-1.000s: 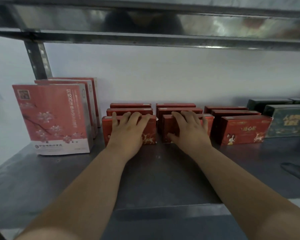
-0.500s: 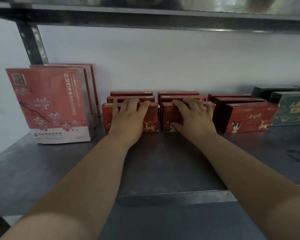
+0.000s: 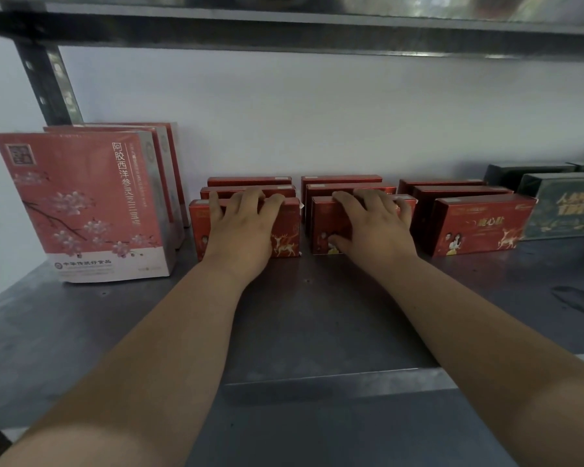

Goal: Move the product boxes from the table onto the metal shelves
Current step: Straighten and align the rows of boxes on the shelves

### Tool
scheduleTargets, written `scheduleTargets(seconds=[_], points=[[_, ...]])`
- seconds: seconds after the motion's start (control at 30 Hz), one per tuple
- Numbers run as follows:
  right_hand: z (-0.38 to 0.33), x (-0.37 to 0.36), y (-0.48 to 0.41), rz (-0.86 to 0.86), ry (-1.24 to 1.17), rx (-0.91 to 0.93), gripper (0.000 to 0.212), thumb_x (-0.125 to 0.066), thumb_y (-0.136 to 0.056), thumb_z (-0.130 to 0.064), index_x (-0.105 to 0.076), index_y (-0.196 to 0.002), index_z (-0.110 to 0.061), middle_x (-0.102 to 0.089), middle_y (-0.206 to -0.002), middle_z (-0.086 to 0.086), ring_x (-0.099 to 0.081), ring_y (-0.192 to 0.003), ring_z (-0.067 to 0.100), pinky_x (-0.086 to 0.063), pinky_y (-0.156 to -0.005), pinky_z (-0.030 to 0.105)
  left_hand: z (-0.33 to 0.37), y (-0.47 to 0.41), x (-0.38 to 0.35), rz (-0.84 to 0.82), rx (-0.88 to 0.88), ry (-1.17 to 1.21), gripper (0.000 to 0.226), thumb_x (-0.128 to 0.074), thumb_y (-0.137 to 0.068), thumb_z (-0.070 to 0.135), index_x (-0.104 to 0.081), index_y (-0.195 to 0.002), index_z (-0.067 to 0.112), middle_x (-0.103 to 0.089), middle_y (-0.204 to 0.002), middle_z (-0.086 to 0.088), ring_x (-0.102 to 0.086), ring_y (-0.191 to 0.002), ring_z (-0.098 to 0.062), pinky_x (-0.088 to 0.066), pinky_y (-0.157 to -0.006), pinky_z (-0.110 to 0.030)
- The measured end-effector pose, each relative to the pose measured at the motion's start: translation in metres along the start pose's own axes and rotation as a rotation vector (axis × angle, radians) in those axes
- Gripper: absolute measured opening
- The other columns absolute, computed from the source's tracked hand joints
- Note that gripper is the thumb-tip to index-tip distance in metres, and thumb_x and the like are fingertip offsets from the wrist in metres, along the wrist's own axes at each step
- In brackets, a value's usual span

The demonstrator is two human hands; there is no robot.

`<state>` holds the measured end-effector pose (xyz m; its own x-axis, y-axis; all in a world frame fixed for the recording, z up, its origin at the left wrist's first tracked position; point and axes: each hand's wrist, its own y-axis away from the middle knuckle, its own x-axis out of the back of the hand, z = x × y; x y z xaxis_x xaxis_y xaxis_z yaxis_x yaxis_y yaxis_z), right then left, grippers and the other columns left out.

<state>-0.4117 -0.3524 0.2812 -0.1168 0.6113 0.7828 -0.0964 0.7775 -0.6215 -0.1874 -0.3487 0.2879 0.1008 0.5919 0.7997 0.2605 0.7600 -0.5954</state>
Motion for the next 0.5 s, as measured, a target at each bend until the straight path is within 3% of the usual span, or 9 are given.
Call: scheduleTargets(seconds=[0.5], points=[[-0.0013,0.0038,-0.0002,-0.020,0.019,-0.008,0.079,-0.070,-0.085,-0.054,-0.035,-0.152,-0.032,-0.040,-0.154,0.008,-0.032,-0.145,0.033,-0.019,-0.117,0.058,0.0002,-0.0012,-0.0030,0.003,-0.002,-0.018,0.079,-0.069,-0.086,0.025,-0.026,-0.152,0.028,-0.032,-0.148,-0.008,-0.028,-0.141,-0.033,-0.004,-0.119,-0.064]])
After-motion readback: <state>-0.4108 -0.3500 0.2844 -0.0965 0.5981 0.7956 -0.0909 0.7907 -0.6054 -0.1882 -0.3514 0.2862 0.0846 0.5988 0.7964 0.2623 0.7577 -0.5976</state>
